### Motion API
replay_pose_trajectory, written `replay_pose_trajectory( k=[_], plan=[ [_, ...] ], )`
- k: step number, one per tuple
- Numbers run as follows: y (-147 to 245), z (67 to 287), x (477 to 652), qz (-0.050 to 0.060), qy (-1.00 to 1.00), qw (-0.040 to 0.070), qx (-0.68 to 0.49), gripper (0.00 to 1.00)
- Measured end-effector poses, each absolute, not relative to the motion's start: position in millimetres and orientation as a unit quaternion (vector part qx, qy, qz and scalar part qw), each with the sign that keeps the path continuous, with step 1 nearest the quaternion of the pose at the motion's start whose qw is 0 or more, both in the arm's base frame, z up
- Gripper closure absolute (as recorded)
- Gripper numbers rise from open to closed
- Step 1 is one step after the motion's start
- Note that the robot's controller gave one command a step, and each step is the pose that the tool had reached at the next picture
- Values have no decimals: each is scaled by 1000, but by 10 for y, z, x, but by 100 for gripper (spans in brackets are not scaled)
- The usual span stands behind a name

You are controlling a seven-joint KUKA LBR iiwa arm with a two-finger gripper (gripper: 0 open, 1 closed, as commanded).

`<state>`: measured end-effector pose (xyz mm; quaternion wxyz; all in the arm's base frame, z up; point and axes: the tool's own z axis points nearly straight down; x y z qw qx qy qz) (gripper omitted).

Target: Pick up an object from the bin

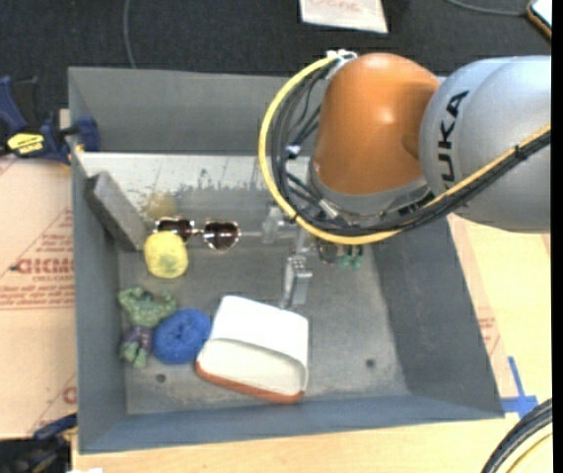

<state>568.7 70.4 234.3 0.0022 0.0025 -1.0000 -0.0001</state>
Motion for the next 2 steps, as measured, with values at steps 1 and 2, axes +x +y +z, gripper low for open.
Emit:
replay_pose_trajectory(
  k=[1, 2],
  plan=[
    [700, 2392, 5699, -1, -1000, -2, 1, 0],
    [721, 1020, 5291, -1, -999, -4, -48, 0]
  ],
)
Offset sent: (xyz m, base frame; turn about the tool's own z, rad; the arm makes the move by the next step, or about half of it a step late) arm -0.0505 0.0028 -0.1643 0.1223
